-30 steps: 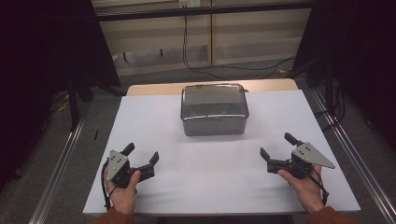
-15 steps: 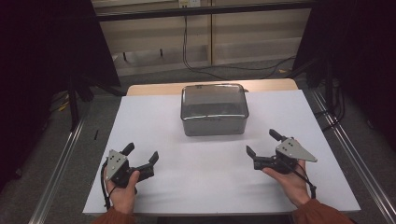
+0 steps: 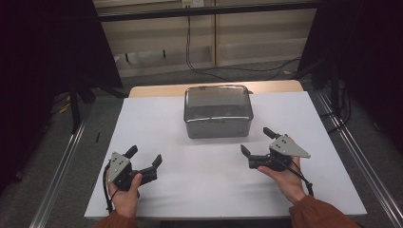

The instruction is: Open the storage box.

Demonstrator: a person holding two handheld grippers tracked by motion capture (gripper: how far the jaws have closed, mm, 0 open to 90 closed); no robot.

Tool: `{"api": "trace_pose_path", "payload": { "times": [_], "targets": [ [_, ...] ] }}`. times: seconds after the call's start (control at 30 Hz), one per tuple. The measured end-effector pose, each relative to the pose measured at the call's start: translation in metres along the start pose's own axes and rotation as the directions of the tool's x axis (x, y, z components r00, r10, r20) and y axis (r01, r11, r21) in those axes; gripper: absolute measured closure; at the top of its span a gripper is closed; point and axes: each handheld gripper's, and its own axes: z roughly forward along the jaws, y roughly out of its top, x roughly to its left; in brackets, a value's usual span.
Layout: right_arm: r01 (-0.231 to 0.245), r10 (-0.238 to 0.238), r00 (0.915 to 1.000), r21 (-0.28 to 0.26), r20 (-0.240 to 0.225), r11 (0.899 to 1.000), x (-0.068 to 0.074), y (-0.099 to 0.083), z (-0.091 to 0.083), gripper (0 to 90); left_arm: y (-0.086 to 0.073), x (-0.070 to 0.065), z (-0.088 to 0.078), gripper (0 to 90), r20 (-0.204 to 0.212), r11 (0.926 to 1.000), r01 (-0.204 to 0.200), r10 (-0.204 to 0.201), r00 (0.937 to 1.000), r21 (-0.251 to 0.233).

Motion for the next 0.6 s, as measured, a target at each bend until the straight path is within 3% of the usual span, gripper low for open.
{"api": "trace_pose_path", "payload": {
  "times": [0.37, 0.6],
  "targets": [
    [0.054, -0.054, 0.9985, -0.011, -0.002, 0.998, 0.004, 0.015, 0.017, 1.8, -0.001, 0.001, 0.002, 3.2, 0.006, 0.9999, -0.004, 0.004, 1.0000, 0.014],
    [0.104, -0.104, 0.9945, 0.015, -0.013, 0.994, 0.009, 0.016, 0.028, 1.8, -0.001, 0.001, 0.002, 3.2, 0.006, 0.9999, -0.008, 0.008, 0.9999, 0.012]
  ]
}}
